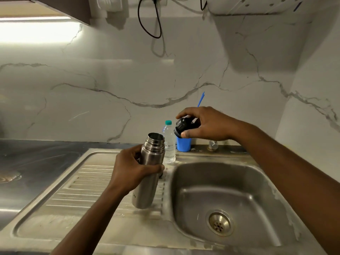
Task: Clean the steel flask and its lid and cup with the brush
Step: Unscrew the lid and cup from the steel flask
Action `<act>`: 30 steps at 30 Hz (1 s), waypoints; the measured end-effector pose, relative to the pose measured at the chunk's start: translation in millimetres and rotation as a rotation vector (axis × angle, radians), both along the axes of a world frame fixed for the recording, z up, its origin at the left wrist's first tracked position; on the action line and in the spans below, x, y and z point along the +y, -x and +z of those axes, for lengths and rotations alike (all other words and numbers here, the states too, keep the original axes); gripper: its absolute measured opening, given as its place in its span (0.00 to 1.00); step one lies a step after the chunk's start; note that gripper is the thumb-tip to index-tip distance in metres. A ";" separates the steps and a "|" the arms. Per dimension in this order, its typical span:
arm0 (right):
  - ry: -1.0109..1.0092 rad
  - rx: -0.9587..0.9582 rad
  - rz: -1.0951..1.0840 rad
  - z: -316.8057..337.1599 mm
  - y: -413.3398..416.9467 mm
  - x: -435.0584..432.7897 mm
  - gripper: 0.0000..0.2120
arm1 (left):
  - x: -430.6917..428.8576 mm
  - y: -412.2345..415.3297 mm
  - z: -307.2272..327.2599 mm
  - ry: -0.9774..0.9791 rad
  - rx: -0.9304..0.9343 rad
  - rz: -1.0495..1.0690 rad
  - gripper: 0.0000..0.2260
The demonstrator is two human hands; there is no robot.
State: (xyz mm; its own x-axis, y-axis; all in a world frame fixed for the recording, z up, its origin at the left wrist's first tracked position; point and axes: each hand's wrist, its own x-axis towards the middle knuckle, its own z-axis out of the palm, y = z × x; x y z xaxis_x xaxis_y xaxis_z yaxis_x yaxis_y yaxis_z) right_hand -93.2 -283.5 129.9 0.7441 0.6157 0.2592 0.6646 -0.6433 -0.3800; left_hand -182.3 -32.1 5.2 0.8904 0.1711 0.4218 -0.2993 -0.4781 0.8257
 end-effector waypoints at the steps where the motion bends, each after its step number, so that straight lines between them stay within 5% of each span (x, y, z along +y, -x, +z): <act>1: 0.014 0.012 -0.006 -9.2 -3.1 5.5 0.25 | 5.7 2.0 0.4 0.006 0.001 0.010 0.20; 16: 0.132 0.260 0.054 -168.3 -23.1 89.7 0.27 | 52.8 21.8 4.0 0.049 -0.013 0.087 0.23; 30: 0.093 0.253 0.072 -183.6 -23.8 90.4 0.34 | 38.1 22.6 9.2 0.005 -0.006 0.103 0.20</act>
